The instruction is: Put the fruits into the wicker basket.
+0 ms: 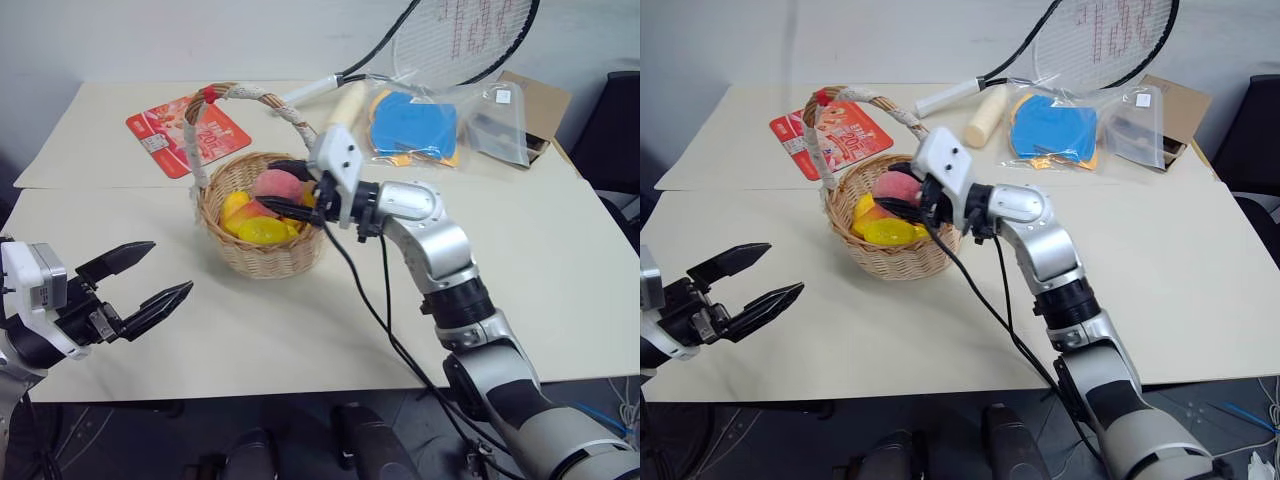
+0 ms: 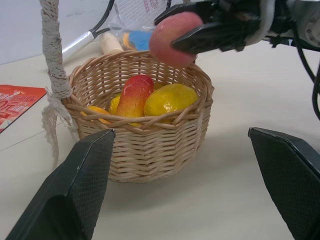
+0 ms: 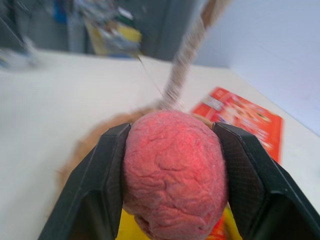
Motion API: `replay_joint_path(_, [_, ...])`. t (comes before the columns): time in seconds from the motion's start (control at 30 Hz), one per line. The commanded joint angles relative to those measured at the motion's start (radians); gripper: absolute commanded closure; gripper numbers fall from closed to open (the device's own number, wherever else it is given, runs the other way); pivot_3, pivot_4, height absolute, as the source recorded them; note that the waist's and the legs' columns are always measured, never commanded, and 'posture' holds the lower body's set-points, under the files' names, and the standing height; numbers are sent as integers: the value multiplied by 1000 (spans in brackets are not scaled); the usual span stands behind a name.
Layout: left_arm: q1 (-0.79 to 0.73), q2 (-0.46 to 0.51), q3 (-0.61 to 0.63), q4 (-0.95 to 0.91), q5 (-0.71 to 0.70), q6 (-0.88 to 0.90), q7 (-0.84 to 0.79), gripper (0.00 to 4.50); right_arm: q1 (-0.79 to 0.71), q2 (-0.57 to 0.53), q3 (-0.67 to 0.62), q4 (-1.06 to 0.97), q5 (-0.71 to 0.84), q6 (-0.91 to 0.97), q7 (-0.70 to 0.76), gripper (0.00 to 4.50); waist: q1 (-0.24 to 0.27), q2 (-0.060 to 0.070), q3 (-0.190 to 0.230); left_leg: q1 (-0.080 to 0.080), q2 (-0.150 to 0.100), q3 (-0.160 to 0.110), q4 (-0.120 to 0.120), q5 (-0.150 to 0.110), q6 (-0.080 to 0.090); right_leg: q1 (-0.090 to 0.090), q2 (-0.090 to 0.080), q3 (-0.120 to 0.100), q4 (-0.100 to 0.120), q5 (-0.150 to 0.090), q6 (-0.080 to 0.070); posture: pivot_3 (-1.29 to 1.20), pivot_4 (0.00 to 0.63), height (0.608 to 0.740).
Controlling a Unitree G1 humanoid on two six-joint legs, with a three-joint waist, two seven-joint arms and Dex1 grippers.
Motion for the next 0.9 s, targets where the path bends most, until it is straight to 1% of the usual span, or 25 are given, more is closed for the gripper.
replay_joint_path(0.03, [19,-6,24,-49,-2,-22,12,0,-19,22,23,13,-28,-60,-11,887,-1,0,0,0,0,0,0,0,0,0,0,0,0,0,0,0,150,740])
replay_joint_path(0.1, [37,-13,24,-56,8,-28,9,0,-13,33,19,-3,0,-72,19,196,-2,0,0,0,1,0,0,0,0,0,1,0,0,0,0,0,150,740])
replay_joint_path(0.13, [42,-16,25,-57,7,-30,10,0,-6,37,11,-21,30,-81,49,46,-3,0,0,0,1,0,-1,0,0,0,1,0,0,0,0,0,150,740])
replay_joint_path(0.23, [48,-17,26,-57,4,-36,15,0,28,52,-27,-113,191,-19,174,46,1,0,0,1,2,0,0,0,0,0,1,-1,1,0,0,0,150,740])
replay_joint_path(0.3, [47,-16,23,-56,5,-38,18,0,74,21,-59,-215,331,46,287,46,3,0,0,0,2,0,0,0,0,0,1,-1,1,0,0,0,150,740])
replay_joint_path(0.37, [45,-14,20,-55,5,-40,20,0,110,-29,-90,-282,424,128,347,46,6,0,0,1,2,-1,0,0,0,1,1,-1,1,0,0,0,150,740])
replay_joint_path(0.4, [44,-13,19,-55,5,-41,22,0,119,-47,-100,-298,446,158,355,46,9,0,0,0,2,-1,0,0,0,1,1,-1,1,0,0,0,150,740])
replay_joint_path(0.47, [44,-11,29,-50,-1,-44,20,0,152,-168,-122,-319,501,246,449,46,18,-1,-1,0,1,-1,0,0,1,1,0,-2,0,0,0,0,150,740])
replay_joint_path(0.53, [44,-11,35,-47,-4,-46,19,0,164,-236,-127,-321,525,292,490,46,25,-1,-1,1,0,-1,1,-1,1,2,-1,-1,0,0,0,0,150,740])
replay_joint_path(0.63, [62,-14,60,-51,-17,-43,14,0,132,-374,-115,-148,395,213,538,46,26,-1,0,2,-1,0,0,-1,1,1,0,-1,0,0,0,0,150,740])
replay_joint_path(0.67, [69,-17,69,-55,-24,-41,15,0,107,-381,-132,-75,372,165,528,46,25,-1,0,2,-5,1,0,-1,1,1,1,0,0,0,0,0,150,740])
replay_joint_path(0.73, [80,-23,79,-61,-37,-38,19,0,42,-350,-164,67,348,94,480,46,16,-1,0,3,-4,1,0,-1,1,1,2,1,0,0,-1,0,150,740])
replay_joint_path(0.8, [85,-27,73,-65,-37,-40,23,0,-32,-294,-187,224,317,7,433,46,1,0,0,3,-4,1,-1,-1,2,0,2,2,1,0,-1,0,150,740])
replay_joint_path(0.87, [83,-30,60,-69,-35,-41,28,0,-99,-234,-199,354,297,-68,424,46,-9,0,0,3,-3,1,-1,0,1,0,4,3,2,0,-1,0,150,740])
replay_joint_path(0.9, [81,-31,55,-72,-34,-40,30,0,-131,-203,-210,400,306,-69,429,46,-12,0,0,3,-3,0,-1,0,1,0,5,2,2,-1,-1,0,150,740])
